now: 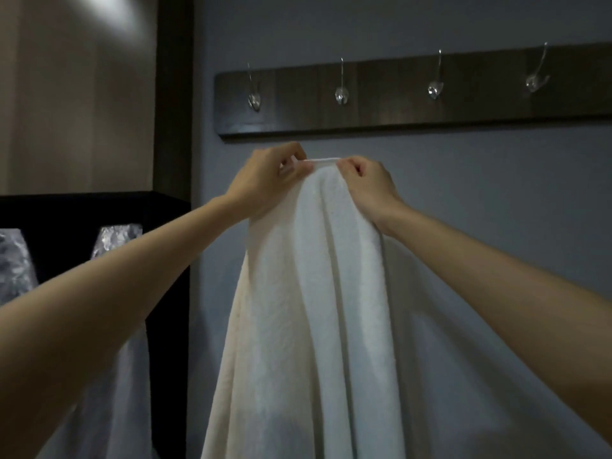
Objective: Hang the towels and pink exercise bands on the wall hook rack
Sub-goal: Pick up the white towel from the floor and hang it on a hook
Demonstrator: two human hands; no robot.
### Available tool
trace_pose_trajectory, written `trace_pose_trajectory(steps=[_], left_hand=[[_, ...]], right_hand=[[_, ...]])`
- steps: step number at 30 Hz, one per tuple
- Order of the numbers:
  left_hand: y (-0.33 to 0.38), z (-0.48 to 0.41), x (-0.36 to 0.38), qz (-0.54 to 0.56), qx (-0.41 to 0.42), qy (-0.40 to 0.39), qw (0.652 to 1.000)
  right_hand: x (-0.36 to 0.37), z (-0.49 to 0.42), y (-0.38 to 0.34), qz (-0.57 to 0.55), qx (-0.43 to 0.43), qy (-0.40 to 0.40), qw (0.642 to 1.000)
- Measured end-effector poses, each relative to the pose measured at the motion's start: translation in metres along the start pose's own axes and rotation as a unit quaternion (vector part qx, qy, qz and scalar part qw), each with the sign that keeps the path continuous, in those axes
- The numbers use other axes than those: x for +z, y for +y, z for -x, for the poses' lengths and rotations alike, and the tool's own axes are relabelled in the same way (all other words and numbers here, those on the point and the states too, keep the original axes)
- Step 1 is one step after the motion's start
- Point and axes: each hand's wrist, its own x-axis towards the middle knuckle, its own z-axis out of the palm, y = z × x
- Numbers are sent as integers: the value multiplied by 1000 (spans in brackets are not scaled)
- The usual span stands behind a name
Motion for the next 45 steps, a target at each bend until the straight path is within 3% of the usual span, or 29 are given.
trace_pose_trajectory(steps=[4, 12, 23, 36, 45], left_hand=[[-21, -34, -8, -70, 42, 30, 996], [-72, -107, -5, -163, 25, 47, 985], [-139, -162, -12, -268, 38, 89, 958], [-202, -216, -31, -212, 11, 186, 959], [-230, -204, -7, -72, -32, 200, 977]], right_hand=[[9, -53, 5, 34, -74, 1, 997], [39, -155, 29, -17, -136, -4, 991], [95, -233, 40, 18, -257, 85, 963], [158, -302, 9, 34, -289, 168, 942], [170, -302, 16, 106, -313, 189, 925]])
